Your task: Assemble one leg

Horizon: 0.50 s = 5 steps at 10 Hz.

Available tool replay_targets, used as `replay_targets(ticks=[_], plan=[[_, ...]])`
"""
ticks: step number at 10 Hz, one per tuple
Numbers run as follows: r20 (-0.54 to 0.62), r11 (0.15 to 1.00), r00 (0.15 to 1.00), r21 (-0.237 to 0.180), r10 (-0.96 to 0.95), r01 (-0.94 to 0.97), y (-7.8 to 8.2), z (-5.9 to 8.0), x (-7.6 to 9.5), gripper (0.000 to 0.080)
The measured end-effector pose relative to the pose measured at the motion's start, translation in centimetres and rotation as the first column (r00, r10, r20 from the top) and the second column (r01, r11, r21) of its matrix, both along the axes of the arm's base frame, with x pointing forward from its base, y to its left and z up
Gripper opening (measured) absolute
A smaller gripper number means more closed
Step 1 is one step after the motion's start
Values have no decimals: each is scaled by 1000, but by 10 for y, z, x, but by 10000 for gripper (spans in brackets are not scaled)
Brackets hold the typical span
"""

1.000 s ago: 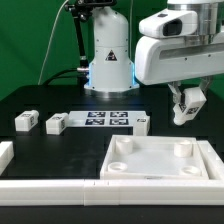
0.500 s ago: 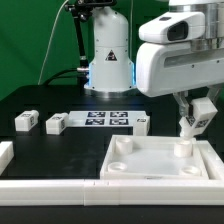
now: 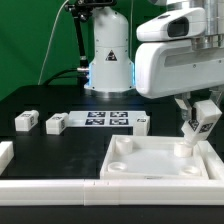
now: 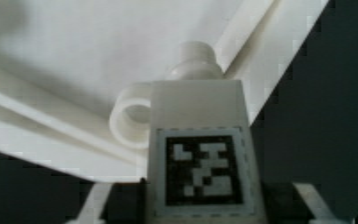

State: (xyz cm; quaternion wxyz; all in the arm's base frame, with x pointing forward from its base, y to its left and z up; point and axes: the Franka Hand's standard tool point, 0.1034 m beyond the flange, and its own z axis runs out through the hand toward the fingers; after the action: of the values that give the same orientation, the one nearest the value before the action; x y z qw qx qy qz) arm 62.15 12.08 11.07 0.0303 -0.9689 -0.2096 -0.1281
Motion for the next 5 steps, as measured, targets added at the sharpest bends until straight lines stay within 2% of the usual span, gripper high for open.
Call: replay_targets(ticks=[2, 5], plan=[[93, 1000, 995, 12, -22, 21, -10, -4, -9, 290], [81, 1000, 996, 12, -29, 28, -14, -8, -2, 290]])
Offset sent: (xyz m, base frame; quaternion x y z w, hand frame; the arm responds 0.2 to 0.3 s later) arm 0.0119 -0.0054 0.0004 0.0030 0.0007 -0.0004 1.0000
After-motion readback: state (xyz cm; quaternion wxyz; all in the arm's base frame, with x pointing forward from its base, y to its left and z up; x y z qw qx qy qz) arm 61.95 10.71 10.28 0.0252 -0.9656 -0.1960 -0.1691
